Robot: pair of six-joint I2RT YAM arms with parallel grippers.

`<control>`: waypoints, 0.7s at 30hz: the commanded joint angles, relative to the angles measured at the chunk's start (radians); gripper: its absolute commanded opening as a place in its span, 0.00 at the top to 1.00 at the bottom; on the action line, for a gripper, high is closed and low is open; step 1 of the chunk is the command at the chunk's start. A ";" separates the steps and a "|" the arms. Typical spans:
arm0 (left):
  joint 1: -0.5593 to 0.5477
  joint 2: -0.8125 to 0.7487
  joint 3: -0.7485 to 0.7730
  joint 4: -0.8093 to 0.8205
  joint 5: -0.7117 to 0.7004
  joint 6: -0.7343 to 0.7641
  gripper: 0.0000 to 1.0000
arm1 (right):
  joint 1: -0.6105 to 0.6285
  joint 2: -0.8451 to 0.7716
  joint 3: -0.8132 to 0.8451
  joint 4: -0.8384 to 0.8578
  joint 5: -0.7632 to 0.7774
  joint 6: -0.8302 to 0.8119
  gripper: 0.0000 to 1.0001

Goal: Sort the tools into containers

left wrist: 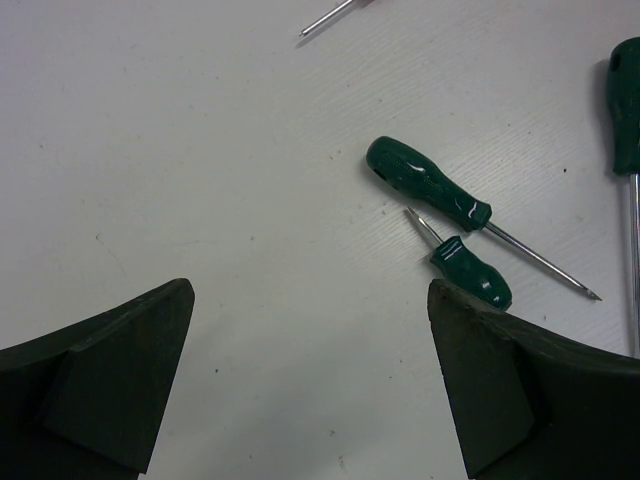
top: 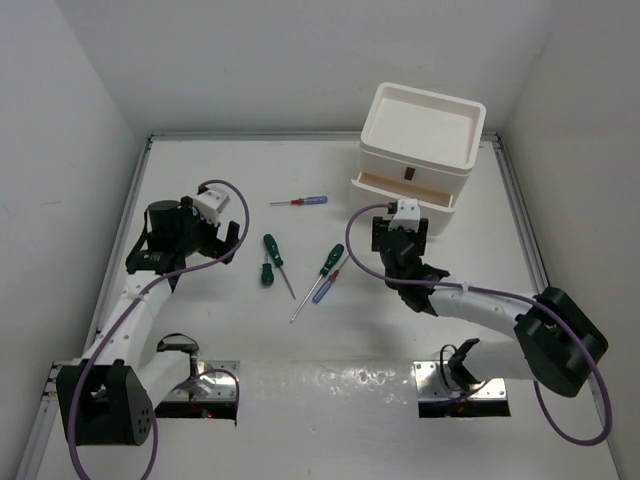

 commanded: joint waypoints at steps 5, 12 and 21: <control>-0.006 -0.031 -0.001 0.015 0.014 0.005 0.00 | -0.164 0.069 0.171 -0.165 -0.097 0.170 0.29; -0.006 -0.029 -0.002 0.017 0.014 0.003 0.00 | -0.186 0.171 0.297 -0.224 -0.125 0.179 0.36; -0.006 -0.031 -0.002 0.014 0.012 0.006 0.00 | -0.186 0.213 0.311 -0.219 -0.036 0.227 0.40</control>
